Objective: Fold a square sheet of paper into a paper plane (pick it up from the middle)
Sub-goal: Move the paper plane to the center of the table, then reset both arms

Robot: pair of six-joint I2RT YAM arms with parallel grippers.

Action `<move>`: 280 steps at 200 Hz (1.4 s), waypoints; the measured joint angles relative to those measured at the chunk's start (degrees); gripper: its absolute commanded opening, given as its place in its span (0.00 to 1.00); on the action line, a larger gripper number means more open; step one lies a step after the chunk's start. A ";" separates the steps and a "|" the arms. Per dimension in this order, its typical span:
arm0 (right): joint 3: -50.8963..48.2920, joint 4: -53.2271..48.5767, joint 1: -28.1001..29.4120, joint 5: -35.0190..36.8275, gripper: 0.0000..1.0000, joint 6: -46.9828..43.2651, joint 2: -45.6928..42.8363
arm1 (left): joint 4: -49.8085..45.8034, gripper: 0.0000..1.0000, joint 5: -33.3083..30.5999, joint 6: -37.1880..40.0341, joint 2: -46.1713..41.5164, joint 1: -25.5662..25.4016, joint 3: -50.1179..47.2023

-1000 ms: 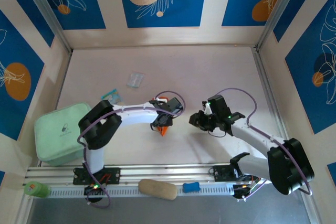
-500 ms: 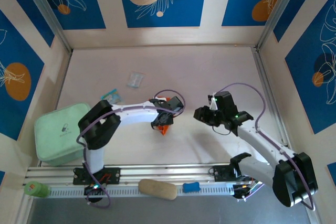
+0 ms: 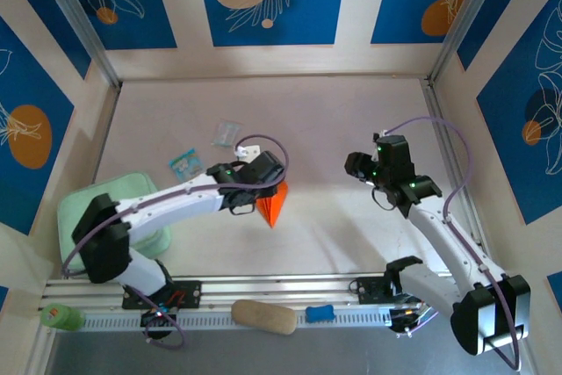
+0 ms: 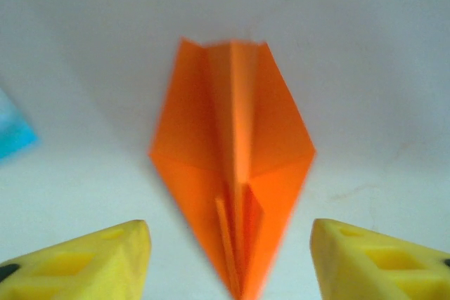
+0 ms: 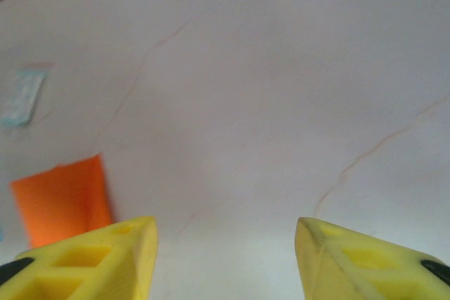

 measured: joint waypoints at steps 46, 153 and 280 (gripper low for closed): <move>-6.01 17.53 -6.54 6.19 0.60 -11.28 9.94 | 8.52 0.85 -11.82 16.17 -15.04 12.96 -14.45; -19.41 63.30 -12.81 -5.29 0.72 -23.61 30.77 | 63.52 0.93 -3.63 56.78 -3.61 35.10 -39.06; -20.04 68.39 -13.31 -5.95 0.99 -23.32 31.47 | 89.20 1.00 15.85 56.59 6.05 48.28 -42.95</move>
